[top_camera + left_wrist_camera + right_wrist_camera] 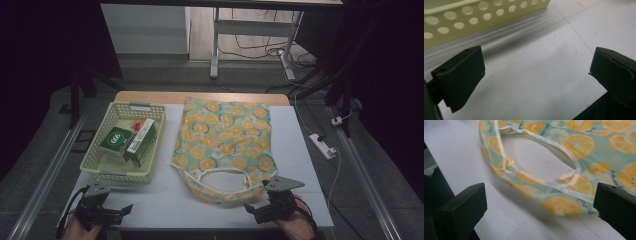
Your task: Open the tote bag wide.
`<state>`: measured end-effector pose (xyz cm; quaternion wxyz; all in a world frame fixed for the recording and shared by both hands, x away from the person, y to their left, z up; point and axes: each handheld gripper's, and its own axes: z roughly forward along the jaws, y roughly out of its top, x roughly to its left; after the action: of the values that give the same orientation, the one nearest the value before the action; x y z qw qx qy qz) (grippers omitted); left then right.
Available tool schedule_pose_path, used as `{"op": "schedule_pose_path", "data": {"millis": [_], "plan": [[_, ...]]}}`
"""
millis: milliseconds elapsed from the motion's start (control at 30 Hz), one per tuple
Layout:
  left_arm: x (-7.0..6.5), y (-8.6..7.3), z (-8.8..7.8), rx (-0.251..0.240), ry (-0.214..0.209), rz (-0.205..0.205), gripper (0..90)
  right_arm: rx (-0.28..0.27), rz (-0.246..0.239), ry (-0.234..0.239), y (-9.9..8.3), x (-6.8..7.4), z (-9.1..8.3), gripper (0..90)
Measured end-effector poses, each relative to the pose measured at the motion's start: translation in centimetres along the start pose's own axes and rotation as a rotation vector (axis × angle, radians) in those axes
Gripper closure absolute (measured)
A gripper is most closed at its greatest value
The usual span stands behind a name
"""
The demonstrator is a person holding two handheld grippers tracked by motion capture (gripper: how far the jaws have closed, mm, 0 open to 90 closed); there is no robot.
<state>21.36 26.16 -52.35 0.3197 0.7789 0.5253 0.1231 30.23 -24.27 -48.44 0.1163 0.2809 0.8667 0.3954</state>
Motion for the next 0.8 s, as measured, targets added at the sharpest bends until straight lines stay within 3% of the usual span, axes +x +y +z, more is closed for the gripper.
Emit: {"op": "schedule_pose_path", "data": {"millis": [233, 433, 800], "plan": [[0.0, 0.0, 0.0, 0.002, -0.003, 0.000, 0.3, 0.036, -0.009, 0.027, 0.9, 0.6, 1.2, 0.0], [0.0, 0.0, 0.0, 0.004, -0.004, 0.000, 0.3, 0.069, -0.029, 0.086, 1.8, 1.5, 2.9, 0.0], [0.0, 0.1, 0.1, 0.009, -0.004, 0.001, 0.3, 0.125, -0.067, 0.123, 2.6, 2.9, 5.6, 0.0]]}}
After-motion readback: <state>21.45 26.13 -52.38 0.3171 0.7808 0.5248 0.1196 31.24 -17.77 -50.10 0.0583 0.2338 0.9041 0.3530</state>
